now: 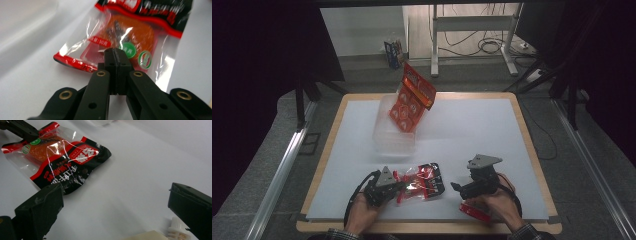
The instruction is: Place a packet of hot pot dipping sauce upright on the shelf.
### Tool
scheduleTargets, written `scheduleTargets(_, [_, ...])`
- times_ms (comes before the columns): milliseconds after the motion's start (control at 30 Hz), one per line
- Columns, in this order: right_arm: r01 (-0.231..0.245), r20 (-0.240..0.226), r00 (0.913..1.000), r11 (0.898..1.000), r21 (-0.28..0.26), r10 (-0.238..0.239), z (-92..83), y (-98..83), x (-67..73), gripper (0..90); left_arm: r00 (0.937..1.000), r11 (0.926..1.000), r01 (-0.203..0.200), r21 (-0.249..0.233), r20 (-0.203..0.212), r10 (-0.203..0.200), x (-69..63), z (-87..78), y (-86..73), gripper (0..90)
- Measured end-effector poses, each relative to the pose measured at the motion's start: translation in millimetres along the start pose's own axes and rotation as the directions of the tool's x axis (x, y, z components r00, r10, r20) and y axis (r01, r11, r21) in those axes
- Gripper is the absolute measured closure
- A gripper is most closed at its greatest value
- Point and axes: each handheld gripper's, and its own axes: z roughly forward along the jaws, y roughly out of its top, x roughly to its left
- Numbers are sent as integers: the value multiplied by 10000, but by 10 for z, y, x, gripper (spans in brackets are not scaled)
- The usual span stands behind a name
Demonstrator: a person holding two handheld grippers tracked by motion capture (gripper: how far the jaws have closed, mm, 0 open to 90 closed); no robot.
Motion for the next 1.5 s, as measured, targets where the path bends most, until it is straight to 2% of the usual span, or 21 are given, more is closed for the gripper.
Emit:
scheduleTargets(200, [58,-100,9999,10000,-5,-58,6,2,4,0,9998,9999,120,106,139,-122,31,-3,-22,900])
scheduleTargets(367, [48,-246,9997,10000,65,-46,32,4,26,0,9995,9992,303,269,55,-304,44,-1,-40,900])
scheduleTargets(600, [-50,-787,9969,10000,12,51,72,22,81,0,9980,9973,620,403,99,-625,76,2,-70,900])
scheduleTargets(800, [-267,-1384,9900,9996,7,265,104,42,127,0,9980,9972,617,411,74,-621,75,3,-72,900])
scheduleTargets(967, [-550,-1851,9811,9984,131,564,151,59,172,0,9977,9970,661,413,109,-666,80,3,-73,900])
scheduleTargets(1300, [-320,-2134,9762,9988,359,390,307,125,318,0,9970,9964,750,395,170,-758,88,2,-78,900])
scheduleTargets(1400, [-436,-2305,9717,9982,416,520,352,157,352,0,9969,9963,765,398,176,-773,89,3,-77,900])
scheduleTargets(1500, [-756,-2553,9628,9954,588,882,417,183,360,0,9972,9966,724,401,171,-732,90,3,-76,900])
